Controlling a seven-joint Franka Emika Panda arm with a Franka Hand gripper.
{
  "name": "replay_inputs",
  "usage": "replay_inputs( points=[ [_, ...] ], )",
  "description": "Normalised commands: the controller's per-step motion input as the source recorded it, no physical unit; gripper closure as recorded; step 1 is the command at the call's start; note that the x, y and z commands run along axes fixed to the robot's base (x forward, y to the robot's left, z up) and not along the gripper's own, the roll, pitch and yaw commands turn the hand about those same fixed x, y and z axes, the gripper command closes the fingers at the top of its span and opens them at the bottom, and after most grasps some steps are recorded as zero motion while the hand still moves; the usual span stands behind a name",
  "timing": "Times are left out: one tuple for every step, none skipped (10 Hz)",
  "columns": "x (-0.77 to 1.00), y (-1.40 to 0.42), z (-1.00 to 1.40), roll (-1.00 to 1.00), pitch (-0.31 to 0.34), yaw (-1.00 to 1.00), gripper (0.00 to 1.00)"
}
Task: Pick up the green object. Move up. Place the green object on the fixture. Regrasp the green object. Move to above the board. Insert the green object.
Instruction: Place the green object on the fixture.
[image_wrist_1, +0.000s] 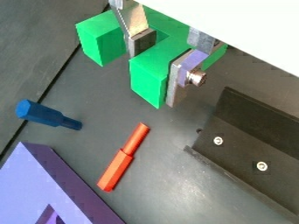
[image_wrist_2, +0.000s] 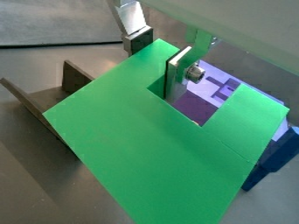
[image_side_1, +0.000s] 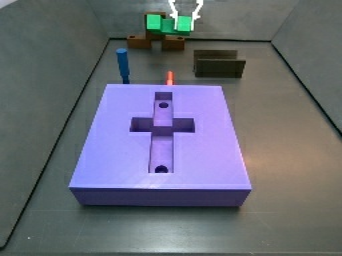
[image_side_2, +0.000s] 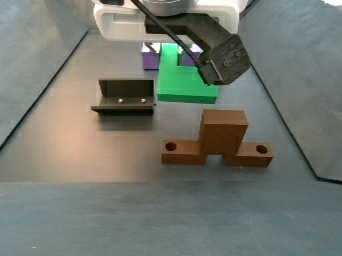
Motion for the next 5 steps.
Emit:
replay_inputs(
  points=[
    [0.28,0.00,0.00,-0.12,0.000,0.00,1.00],
    [0.35,0.00,0.00,-0.11,0.037,0.00,1.00],
    [0.35,0.00,0.00,-0.10,0.069,0.00,1.00],
    [0.32,0.00,-0.03,-0.11,0.054,0.00,1.00],
    [0.28,0.00,-0.04,-0.11,0.037,0.00,1.00]
  ],
)
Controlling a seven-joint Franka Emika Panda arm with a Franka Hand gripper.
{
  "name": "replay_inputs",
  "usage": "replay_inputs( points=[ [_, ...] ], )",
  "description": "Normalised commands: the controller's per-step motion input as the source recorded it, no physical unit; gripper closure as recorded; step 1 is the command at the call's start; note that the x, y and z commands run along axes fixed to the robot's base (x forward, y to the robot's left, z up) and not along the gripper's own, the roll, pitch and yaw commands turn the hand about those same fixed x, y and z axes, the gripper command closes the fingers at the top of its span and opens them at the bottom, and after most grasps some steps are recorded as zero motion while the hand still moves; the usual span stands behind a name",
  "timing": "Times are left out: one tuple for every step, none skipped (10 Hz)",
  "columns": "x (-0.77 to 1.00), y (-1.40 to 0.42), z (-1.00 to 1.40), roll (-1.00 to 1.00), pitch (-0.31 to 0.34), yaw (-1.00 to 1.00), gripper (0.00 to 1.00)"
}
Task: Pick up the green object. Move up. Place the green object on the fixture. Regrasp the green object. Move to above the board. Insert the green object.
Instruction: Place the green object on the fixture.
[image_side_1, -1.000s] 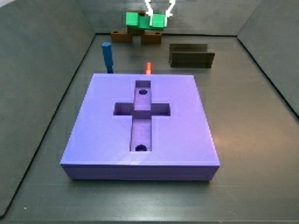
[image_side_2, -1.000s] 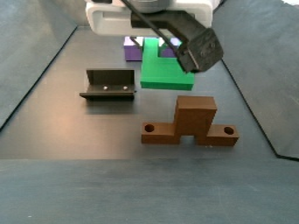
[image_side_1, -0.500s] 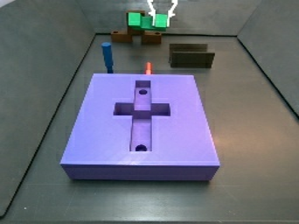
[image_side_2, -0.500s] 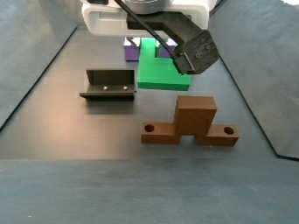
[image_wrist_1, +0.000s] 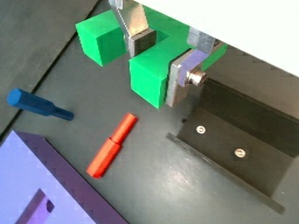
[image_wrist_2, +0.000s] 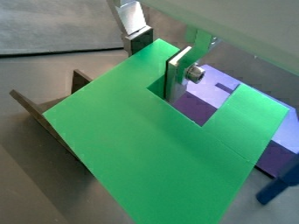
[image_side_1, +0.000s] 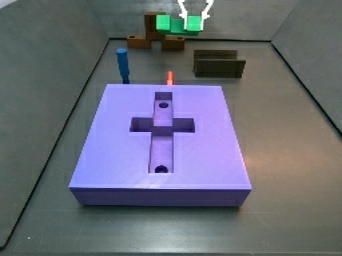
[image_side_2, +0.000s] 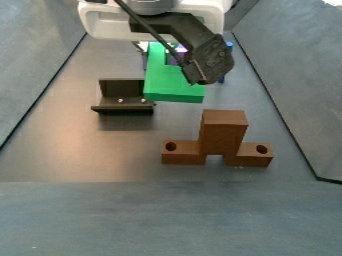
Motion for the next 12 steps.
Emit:
replay_inputs(
  points=[
    [0.31,0.00,-0.03,-0.11,0.057,0.00,1.00],
    [0.34,-0.02,0.00,-0.09,0.069,0.00,1.00],
    [0.47,-0.17,0.09,-0.09,0.046,-0.03,1.00],
    [0.56,-0.24,0.42,-0.75,0.006,-0.01,1.00],
    [0.24,0.00,0.29,-1.00,-0.226,-0.11,1.00],
    [0.41,-0.03,0.02,-1.00,-0.260,-0.07,1.00],
    [0.55,-0.06,-0.02,-0.69,-0.277,-0.05,1.00],
    [0.67,-0.18,-0.03,-0.47,-0.280,-0.02,1.00],
    [0.83,-0.31,0.00,-0.27,-0.169,0.00,1.00],
    [0.92,-0.39,0.00,-0.02,-0.037,0.00,1.00],
    [0.87,-0.36,0.00,0.03,0.009,-0.04,1.00],
    [0.79,-0.37,0.00,0.13,0.006,-0.05,1.00]
  ],
)
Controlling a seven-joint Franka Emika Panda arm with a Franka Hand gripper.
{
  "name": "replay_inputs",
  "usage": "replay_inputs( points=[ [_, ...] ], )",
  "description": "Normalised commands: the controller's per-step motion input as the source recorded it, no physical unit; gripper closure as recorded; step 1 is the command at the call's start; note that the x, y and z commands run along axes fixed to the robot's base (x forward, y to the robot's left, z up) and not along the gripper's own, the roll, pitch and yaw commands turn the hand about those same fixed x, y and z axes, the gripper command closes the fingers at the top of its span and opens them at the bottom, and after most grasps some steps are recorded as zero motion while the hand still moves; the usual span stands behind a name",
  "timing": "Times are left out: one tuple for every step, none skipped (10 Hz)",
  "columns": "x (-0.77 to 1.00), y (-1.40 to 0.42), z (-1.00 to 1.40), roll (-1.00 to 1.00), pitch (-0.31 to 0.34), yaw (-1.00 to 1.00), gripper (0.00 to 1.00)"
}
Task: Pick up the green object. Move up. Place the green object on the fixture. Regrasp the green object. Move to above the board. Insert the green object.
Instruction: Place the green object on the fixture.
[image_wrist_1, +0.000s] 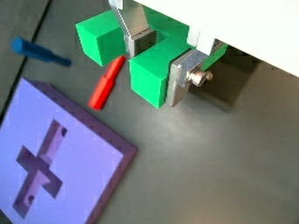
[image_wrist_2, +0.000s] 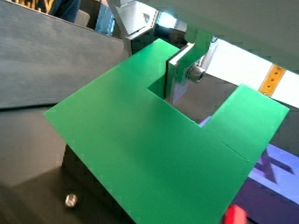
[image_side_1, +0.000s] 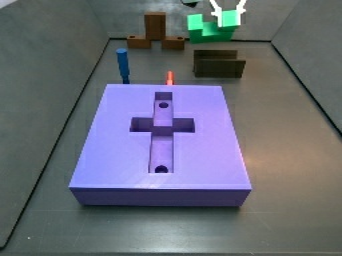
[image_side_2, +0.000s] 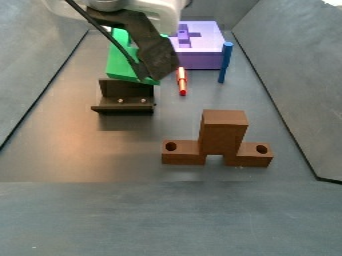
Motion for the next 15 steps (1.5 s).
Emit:
replay_inputs(
  points=[
    [0.81,-0.34,-0.02,0.16,0.000,-0.09,1.00],
    [0.80,-0.19,-0.25,0.04,0.000,-0.11,1.00],
    [0.70,-0.04,-0.38,0.00,0.009,-0.12,1.00],
    [0.55,0.00,-0.40,0.00,0.066,-0.01,1.00],
    [0.36,0.04,-0.41,0.03,0.054,0.00,1.00],
    [0.15,0.04,-0.32,0.06,0.000,0.00,1.00],
    [0.13,0.02,-0.32,0.08,0.020,0.00,1.00],
    [0.09,0.01,-0.33,0.09,0.026,0.00,1.00],
    [0.00,0.07,-0.25,0.13,0.000,-0.02,1.00],
    [-0.30,0.31,-0.13,0.00,0.000,0.00,1.00],
    [-0.19,0.19,-0.14,0.16,0.000,0.00,1.00],
    [0.00,0.06,-0.23,-0.06,0.000,0.03,1.00],
    [0.07,0.00,-0.16,-0.12,0.000,0.09,1.00],
    [0.25,0.07,-0.23,-0.08,0.049,0.21,1.00],
    [0.21,0.16,-0.26,-0.14,0.000,0.25,1.00]
  ],
)
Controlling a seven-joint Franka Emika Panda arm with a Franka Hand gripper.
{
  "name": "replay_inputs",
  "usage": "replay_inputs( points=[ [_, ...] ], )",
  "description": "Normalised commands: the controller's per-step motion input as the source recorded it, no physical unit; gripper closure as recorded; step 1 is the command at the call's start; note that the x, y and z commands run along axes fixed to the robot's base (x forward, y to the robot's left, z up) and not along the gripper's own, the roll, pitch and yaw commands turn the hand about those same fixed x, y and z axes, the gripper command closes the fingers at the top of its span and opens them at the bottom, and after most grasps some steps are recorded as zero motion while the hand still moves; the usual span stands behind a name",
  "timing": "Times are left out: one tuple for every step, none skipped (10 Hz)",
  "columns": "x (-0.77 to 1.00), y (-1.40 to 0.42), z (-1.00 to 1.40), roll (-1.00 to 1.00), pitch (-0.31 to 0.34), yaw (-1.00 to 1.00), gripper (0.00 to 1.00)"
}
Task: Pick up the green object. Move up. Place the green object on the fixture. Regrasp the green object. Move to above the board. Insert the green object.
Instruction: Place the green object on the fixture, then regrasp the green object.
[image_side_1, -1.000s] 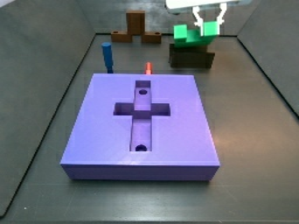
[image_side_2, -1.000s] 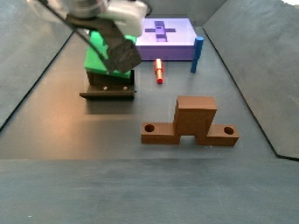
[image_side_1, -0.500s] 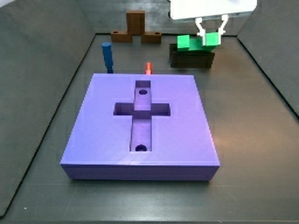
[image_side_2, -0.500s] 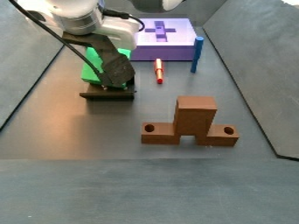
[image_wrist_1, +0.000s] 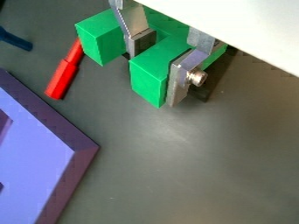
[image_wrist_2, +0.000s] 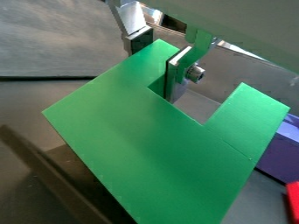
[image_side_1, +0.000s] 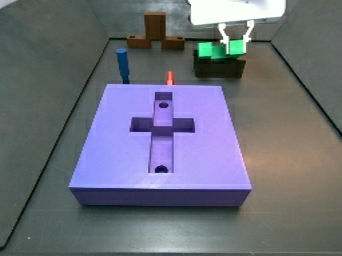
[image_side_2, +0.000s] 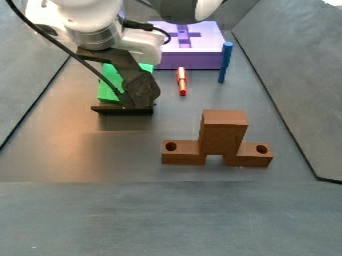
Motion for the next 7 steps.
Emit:
replay_inputs(
  points=[
    [0.11,0.05,-0.19,-0.08,0.000,0.18,1.00],
    [0.00,0.00,0.00,0.00,0.000,0.00,1.00],
    [0.00,0.00,0.00,0.00,0.000,0.00,0.00],
    [0.00,0.02,0.00,0.00,0.000,0.00,0.00],
    [0.00,0.00,0.64,0.00,-0.051,0.00,0.00],
    [0.09,-0.05,1.00,0.37,0.000,-0.08,0.00],
    [0.16,-0.11,1.00,0.48,-0.049,-0.07,0.00]
  ],
)
